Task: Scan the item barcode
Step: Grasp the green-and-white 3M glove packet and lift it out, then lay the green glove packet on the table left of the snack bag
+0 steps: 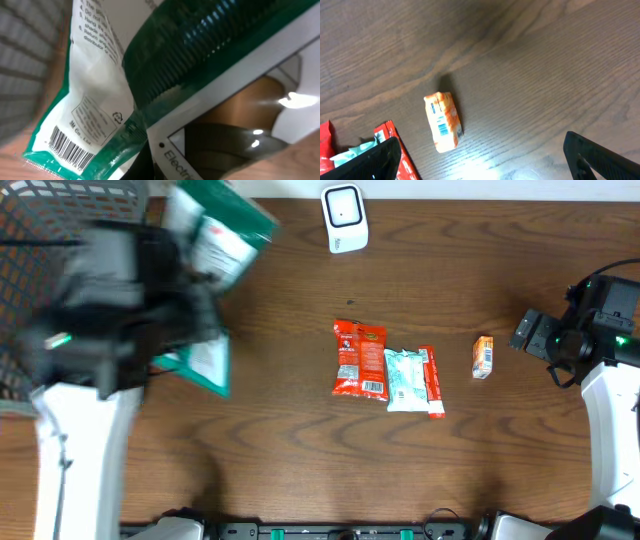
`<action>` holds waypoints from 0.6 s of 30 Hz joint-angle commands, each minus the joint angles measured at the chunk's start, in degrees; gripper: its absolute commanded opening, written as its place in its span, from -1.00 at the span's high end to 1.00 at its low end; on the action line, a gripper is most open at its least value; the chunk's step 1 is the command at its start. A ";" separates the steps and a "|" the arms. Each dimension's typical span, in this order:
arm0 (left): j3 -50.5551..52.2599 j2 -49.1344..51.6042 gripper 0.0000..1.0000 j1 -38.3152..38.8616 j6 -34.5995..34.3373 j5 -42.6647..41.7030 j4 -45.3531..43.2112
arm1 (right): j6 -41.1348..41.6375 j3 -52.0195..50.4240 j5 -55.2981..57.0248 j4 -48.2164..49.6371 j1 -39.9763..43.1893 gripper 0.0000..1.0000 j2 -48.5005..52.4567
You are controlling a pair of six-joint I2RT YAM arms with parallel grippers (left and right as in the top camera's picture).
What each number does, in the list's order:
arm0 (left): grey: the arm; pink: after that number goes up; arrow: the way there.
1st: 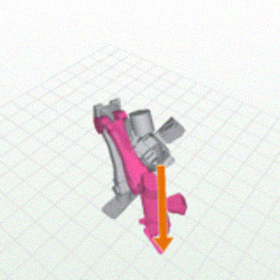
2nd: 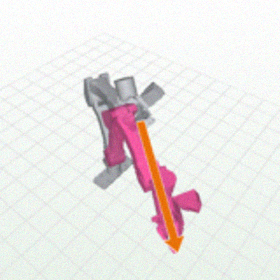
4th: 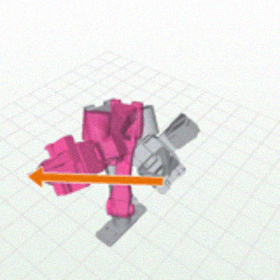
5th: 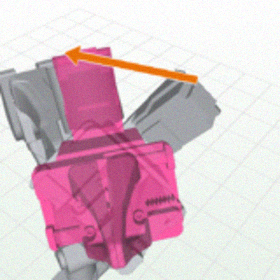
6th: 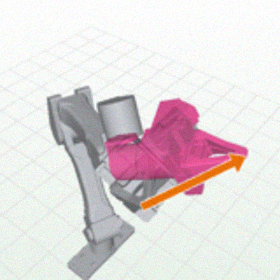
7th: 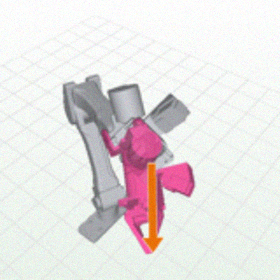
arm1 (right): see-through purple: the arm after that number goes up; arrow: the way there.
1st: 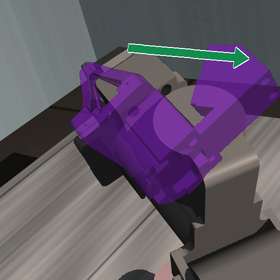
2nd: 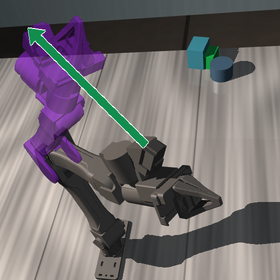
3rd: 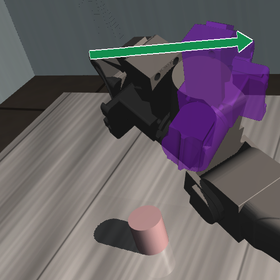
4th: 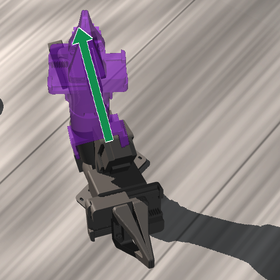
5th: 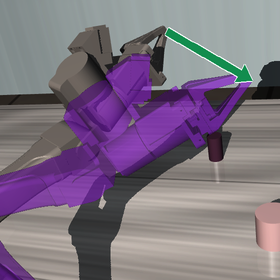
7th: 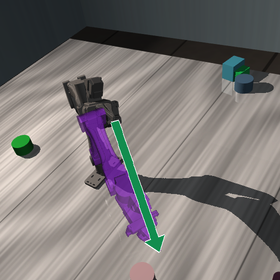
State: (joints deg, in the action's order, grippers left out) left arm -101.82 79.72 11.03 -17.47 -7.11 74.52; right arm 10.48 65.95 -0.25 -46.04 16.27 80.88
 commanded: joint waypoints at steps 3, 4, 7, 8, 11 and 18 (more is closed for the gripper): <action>20.96 3.65 0.85 10.73 -9.70 1.84 -13.51 | 0.83 0.57 0.15 -0.09 0.20 -0.99 -0.07; 24.06 4.79 0.85 11.93 -10.82 1.84 -16.74 | 0.83 0.57 0.15 -0.07 0.20 -0.98 -0.07; 30.14 8.52 0.85 14.03 -13.20 1.81 -23.56 | 0.83 0.57 0.15 -0.09 0.20 -0.98 -0.07; 31.58 10.23 0.85 14.45 -13.81 1.84 -25.31 | 0.83 0.57 0.15 -0.09 0.20 -0.99 -0.07; 33.24 15.06 0.85 14.62 -14.80 1.81 -28.24 | 0.83 0.57 0.15 -0.07 0.20 -0.98 -0.07; 33.24 22.64 0.22 14.62 -16.28 -0.24 -33.27 | 0.81 0.57 0.13 -0.07 0.20 -0.98 -0.07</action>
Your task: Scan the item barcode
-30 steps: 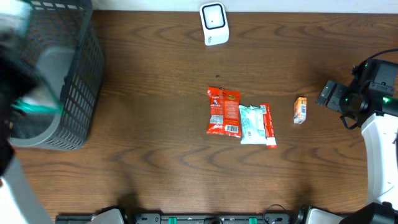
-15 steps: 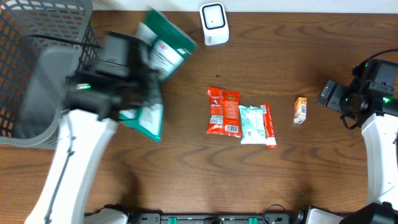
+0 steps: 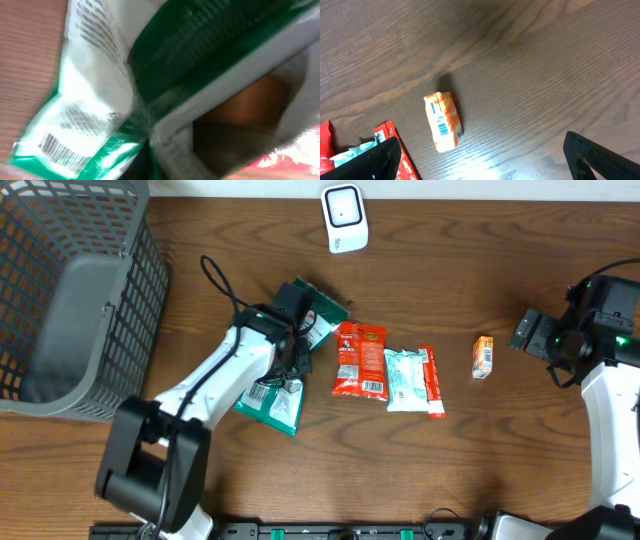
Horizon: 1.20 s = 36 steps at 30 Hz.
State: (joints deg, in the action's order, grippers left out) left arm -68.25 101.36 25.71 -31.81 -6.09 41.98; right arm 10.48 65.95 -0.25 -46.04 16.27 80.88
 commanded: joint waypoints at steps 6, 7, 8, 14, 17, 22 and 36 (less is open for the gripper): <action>-4.76 -1.57 -0.43 -1.20 1.14 -4.24 2.19 | 0.81 0.57 0.15 -0.09 0.20 -0.99 -0.07; -6.40 -2.60 -0.43 -1.60 2.36 -4.22 3.39 | 0.81 0.57 0.13 -0.09 0.20 -0.99 -0.07; -8.35 -3.80 -0.43 -2.01 3.80 -4.24 4.74 | 0.83 0.57 0.13 -0.09 0.20 -0.98 -0.07; -23.45 -9.75 -0.43 -7.13 13.53 -3.21 19.41 | 0.83 0.57 0.15 -0.09 0.20 -0.98 -0.07; -30.82 -11.28 -0.43 -13.27 18.82 -0.11 28.22 | 0.81 0.57 0.15 -0.09 0.20 -0.99 -0.07; -33.42 -13.62 -0.46 -21.64 24.87 0.55 31.45 | 0.81 0.57 0.13 -0.09 0.20 -0.99 -0.07; -33.40 -17.53 -0.63 -32.02 37.48 8.35 17.79 | 0.83 0.57 0.15 -0.07 0.20 -0.99 -0.07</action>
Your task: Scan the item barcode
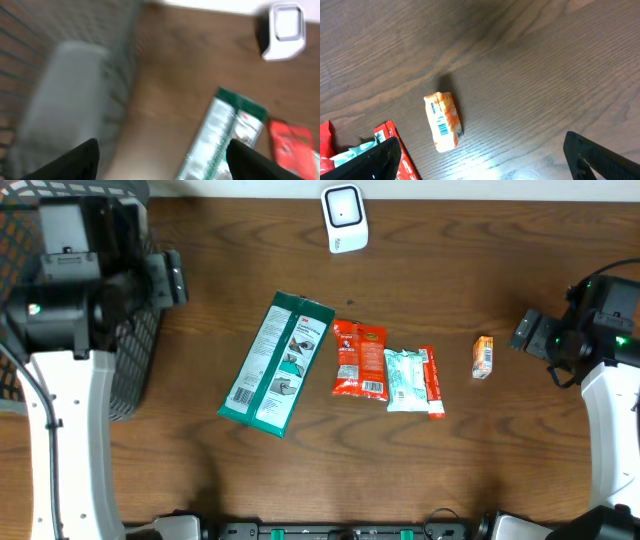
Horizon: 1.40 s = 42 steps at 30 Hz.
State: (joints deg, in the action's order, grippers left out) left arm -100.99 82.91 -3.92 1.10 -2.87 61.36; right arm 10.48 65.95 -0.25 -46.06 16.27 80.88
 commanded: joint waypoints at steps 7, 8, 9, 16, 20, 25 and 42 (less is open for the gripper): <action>-0.55 6.67 -0.63 -6.95 8.35 5.09 -3.45 | 0.81 0.57 0.15 -0.07 0.20 -0.98 -0.07; -0.55 7.58 -0.63 -7.34 8.33 5.07 -3.58 | 0.83 0.57 0.13 -0.04 0.17 -0.98 -0.07; -0.55 8.72 -0.63 -7.67 8.33 5.05 -3.69 | 0.81 0.57 0.15 -0.07 0.20 -0.99 -0.07; -0.50 12.68 -0.55 -7.74 8.31 4.63 -4.35 | 0.83 0.57 0.15 -0.04 0.20 -0.99 -0.07; -0.50 13.60 -0.22 -7.74 8.28 4.63 -4.42 | 0.81 0.57 0.13 -0.07 0.20 -0.98 -0.07; -0.50 13.68 0.09 -7.74 8.24 4.63 -4.94 | 0.81 0.57 0.15 -0.07 0.20 -0.98 -0.07; -0.48 13.70 0.63 -7.91 4.13 4.68 -4.50 | 0.83 0.57 0.13 -0.07 0.20 -0.99 -0.07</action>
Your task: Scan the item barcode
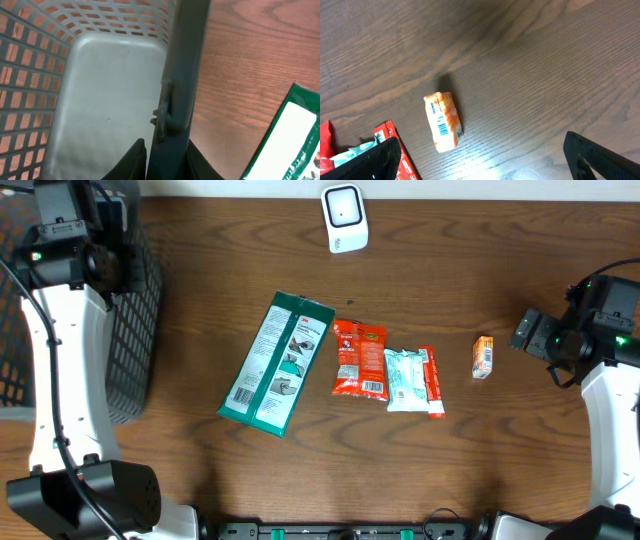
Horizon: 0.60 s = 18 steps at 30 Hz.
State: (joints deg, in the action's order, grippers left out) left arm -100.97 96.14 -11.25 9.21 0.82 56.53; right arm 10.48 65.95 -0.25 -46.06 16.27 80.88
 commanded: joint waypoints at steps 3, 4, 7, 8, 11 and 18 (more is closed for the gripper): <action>-0.50 0.48 0.47 -0.59 -3.91 1.01 0.33 | 0.83 0.57 0.15 -0.07 0.20 -0.99 -0.07; -0.50 0.48 0.33 -0.59 -3.91 1.01 0.33 | 0.81 0.57 0.15 -0.07 0.20 -0.99 -0.07; -0.52 0.48 -0.07 -0.59 -3.89 1.01 0.31 | 0.83 0.57 0.15 -0.07 0.20 -0.98 -0.07; -0.52 0.46 -0.10 -0.59 -3.91 1.01 0.20 | 0.83 0.57 0.15 -0.07 0.20 -0.98 -0.07; -0.55 -0.13 -0.24 -0.59 -3.89 1.44 -0.85 | 0.83 0.57 0.15 -0.07 0.20 -0.99 -0.07; -0.55 -7.74 -0.30 -0.52 -5.90 1.55 -5.29 | 0.83 0.57 0.13 -0.07 0.20 -0.99 -0.07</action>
State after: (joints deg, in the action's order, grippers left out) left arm -100.95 94.48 -11.57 5.72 1.76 52.18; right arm 10.48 65.95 -0.25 -46.06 16.27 80.88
